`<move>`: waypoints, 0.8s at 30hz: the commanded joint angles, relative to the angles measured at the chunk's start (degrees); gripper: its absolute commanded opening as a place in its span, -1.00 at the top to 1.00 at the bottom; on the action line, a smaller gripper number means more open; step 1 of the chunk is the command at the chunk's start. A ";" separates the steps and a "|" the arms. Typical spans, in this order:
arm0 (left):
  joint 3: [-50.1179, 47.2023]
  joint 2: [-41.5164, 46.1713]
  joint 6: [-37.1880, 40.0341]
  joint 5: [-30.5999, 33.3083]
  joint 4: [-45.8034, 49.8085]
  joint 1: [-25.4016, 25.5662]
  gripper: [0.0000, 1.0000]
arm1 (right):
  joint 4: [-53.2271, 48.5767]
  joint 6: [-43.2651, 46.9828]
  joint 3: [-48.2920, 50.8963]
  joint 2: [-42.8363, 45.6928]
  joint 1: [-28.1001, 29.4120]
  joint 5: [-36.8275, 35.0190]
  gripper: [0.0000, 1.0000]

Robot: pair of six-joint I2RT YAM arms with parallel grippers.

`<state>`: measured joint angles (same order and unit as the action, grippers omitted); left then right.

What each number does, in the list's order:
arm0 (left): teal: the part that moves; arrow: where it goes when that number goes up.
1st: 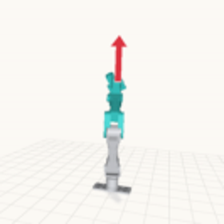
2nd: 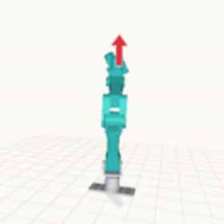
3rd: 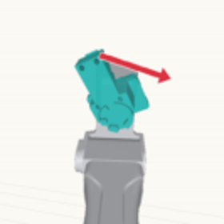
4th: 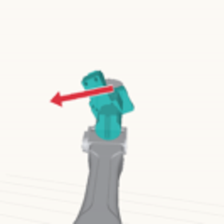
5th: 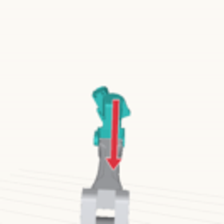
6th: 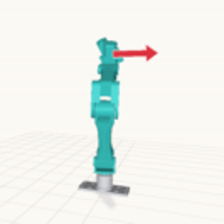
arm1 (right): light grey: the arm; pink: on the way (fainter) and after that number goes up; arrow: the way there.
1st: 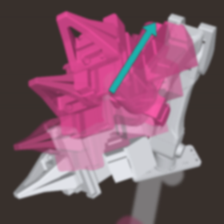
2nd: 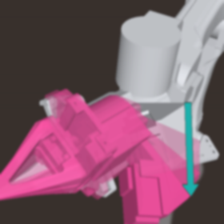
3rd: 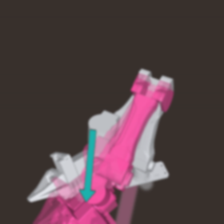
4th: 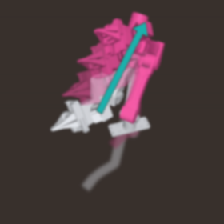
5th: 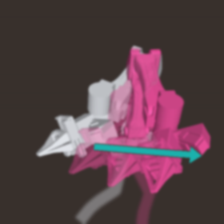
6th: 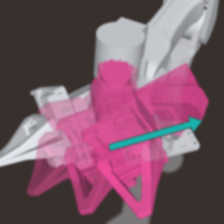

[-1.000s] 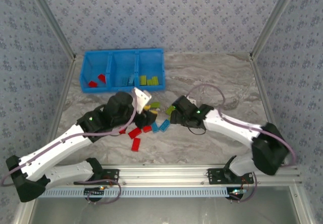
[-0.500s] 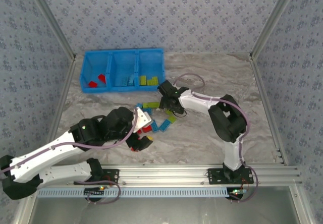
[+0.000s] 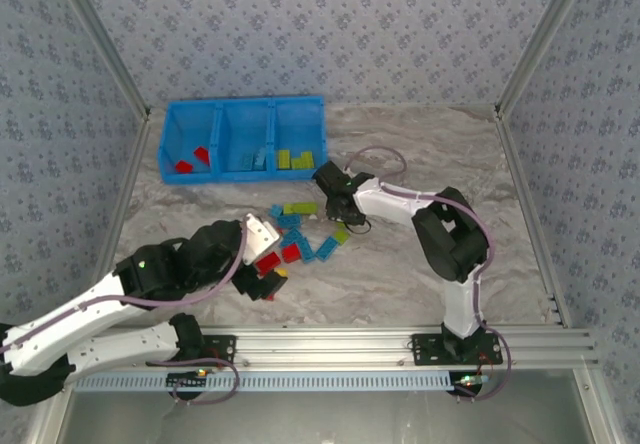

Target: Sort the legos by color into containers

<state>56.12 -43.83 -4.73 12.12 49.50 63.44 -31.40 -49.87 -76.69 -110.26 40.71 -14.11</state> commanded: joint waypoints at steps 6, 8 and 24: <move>-2.79 5.28 -1.10 9.95 0.76 -1.02 -0.99 | 4.65 19.49 -8.70 10.02 3.83 -3.81 0.47; -3.57 5.81 -2.09 10.63 1.03 -2.67 -0.99 | 5.83 23.33 -14.01 7.05 4.47 -4.43 0.48; -5.05 7.44 -4.06 11.26 0.78 -10.08 -0.98 | -2.08 29.48 -59.37 -30.80 -1.70 4.71 0.18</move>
<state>51.42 -36.80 -8.21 23.53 50.43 53.95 -30.11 -20.82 -131.00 -139.04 40.18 -13.74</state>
